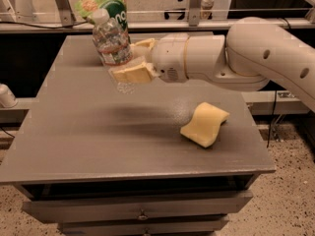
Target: Move water bottle near green rice chip bag
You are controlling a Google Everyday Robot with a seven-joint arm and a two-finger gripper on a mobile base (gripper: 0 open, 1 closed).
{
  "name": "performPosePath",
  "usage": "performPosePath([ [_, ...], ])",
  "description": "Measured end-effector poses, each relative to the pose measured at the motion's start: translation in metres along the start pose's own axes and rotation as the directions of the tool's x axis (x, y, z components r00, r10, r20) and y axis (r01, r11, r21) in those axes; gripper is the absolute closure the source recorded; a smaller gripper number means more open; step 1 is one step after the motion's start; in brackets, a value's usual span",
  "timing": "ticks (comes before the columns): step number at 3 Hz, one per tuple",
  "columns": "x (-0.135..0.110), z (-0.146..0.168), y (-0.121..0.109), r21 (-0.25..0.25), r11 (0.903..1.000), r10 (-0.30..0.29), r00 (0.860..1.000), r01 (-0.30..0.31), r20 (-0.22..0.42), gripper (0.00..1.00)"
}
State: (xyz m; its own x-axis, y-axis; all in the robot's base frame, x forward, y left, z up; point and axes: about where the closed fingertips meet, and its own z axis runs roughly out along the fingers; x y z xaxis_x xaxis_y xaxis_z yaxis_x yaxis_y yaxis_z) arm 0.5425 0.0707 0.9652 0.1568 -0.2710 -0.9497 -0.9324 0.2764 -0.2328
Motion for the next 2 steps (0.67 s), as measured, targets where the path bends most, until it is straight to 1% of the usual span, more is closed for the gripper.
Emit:
performPosePath([
  [1, 0.004, 0.008, -0.027, 0.05, 0.9986, -0.018, 0.999, 0.017, 0.028, 1.0],
  [2, 0.015, 0.024, -0.069, 0.101, 0.9948, -0.021, 0.998, 0.016, 0.051, 1.0],
])
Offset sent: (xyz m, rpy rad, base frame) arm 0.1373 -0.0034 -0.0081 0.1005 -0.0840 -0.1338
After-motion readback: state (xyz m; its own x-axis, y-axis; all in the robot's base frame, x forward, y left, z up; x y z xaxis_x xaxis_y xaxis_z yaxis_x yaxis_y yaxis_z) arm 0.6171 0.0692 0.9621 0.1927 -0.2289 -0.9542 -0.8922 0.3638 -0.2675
